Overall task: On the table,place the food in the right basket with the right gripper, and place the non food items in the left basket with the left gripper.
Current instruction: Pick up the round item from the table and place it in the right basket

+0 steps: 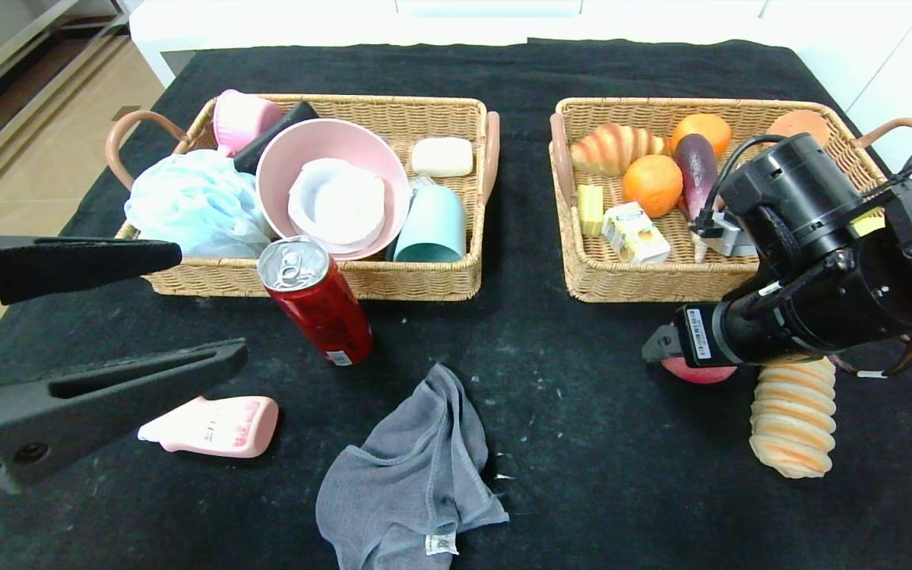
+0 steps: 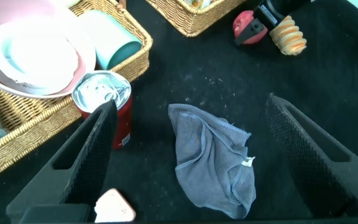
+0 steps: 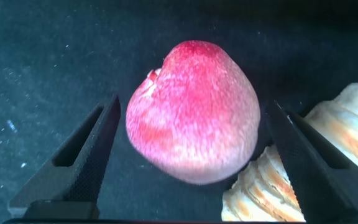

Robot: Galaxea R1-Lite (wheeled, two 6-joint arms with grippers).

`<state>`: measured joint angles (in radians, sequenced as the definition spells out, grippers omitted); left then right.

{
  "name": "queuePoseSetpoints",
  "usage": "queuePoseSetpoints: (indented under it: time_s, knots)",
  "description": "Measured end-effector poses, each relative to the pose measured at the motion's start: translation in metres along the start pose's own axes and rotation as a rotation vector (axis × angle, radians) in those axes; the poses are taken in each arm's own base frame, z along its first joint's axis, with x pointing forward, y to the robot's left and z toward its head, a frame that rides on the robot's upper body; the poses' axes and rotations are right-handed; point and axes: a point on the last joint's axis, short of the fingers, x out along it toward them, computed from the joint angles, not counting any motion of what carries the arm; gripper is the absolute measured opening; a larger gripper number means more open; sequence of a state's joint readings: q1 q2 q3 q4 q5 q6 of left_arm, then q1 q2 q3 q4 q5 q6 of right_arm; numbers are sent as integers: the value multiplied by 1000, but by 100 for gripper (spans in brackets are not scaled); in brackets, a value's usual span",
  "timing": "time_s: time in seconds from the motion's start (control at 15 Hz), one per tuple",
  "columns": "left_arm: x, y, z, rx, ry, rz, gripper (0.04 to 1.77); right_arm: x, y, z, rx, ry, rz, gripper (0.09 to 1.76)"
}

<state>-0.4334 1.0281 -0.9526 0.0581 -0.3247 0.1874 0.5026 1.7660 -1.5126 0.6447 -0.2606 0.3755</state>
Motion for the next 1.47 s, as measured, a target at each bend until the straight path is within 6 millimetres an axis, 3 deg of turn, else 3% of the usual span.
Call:
queuePoseSetpoints:
  time_s: [0.33, 0.4, 0.53, 0.6, 1.2, 1.47]
  knots:
    - [0, 0, 0, 0, 0, -1, 172, 6, 0, 0, 6, 12, -7, 170]
    - [0, 0, 0, 0, -1, -1, 172, 6, 0, 0, 8, 14, -5, 163]
    - [0, 0, 0, 0, -1, 0, 172, 7, 1, -1, 8, 19, -6, 130]
    - [0, 0, 0, 0, -1, 0, 172, 7, 1, -1, 10, 19, -6, 125]
    - [0, 0, 0, 0, -1, 0, 172, 6, 2, -2, 6, 23, -3, 121]
    - [0, 0, 0, 0, -1, 0, 172, -4, 3, -3, -2, 6, 17, 121]
